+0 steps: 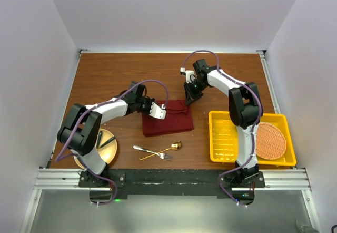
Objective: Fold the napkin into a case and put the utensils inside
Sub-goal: Fold the lower triangle-folded napkin at the center of the board.
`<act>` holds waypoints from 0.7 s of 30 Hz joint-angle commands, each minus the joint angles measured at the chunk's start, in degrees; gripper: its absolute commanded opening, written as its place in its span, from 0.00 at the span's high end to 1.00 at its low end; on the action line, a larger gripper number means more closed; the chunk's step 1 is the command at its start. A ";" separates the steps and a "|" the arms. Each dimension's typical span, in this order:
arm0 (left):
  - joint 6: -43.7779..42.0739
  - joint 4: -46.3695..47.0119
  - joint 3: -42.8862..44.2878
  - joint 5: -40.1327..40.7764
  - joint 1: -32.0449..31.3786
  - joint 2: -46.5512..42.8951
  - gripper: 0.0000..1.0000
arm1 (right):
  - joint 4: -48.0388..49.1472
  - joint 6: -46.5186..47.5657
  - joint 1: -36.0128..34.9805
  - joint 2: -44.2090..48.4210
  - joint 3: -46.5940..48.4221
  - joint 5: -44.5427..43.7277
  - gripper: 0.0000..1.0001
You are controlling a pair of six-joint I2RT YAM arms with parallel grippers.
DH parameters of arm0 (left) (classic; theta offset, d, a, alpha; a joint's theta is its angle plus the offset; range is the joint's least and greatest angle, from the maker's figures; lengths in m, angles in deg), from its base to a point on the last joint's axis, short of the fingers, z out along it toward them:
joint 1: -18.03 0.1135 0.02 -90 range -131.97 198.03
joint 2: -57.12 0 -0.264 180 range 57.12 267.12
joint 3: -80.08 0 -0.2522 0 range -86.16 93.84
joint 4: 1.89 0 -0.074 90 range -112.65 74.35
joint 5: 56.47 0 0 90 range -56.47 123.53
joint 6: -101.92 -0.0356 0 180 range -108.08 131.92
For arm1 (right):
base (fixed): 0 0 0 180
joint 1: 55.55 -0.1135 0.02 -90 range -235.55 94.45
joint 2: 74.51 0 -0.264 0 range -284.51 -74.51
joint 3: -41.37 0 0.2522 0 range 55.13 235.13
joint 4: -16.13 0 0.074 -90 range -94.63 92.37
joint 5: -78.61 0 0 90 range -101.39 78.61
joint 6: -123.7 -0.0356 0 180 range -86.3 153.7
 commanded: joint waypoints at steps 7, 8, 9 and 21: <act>8.02 -10.51 7.16 -7.82 0.17 -1.45 1.00 | -3.60 0.25 0.08 1.10 7.82 1.14 1.00; 8.29 -11.03 7.34 -8.26 0.17 -1.54 1.00 | -3.95 0.25 0.16 1.10 8.17 1.31 1.00; 8.47 -11.91 7.60 -8.43 0.17 -1.63 1.00 | -4.39 0.43 0.08 0.92 8.78 1.49 1.00; 11.19 -12.81 3.04 -8.97 -1.24 -4.00 1.00 | -4.13 -0.54 -0.01 0.57 9.23 2.99 1.00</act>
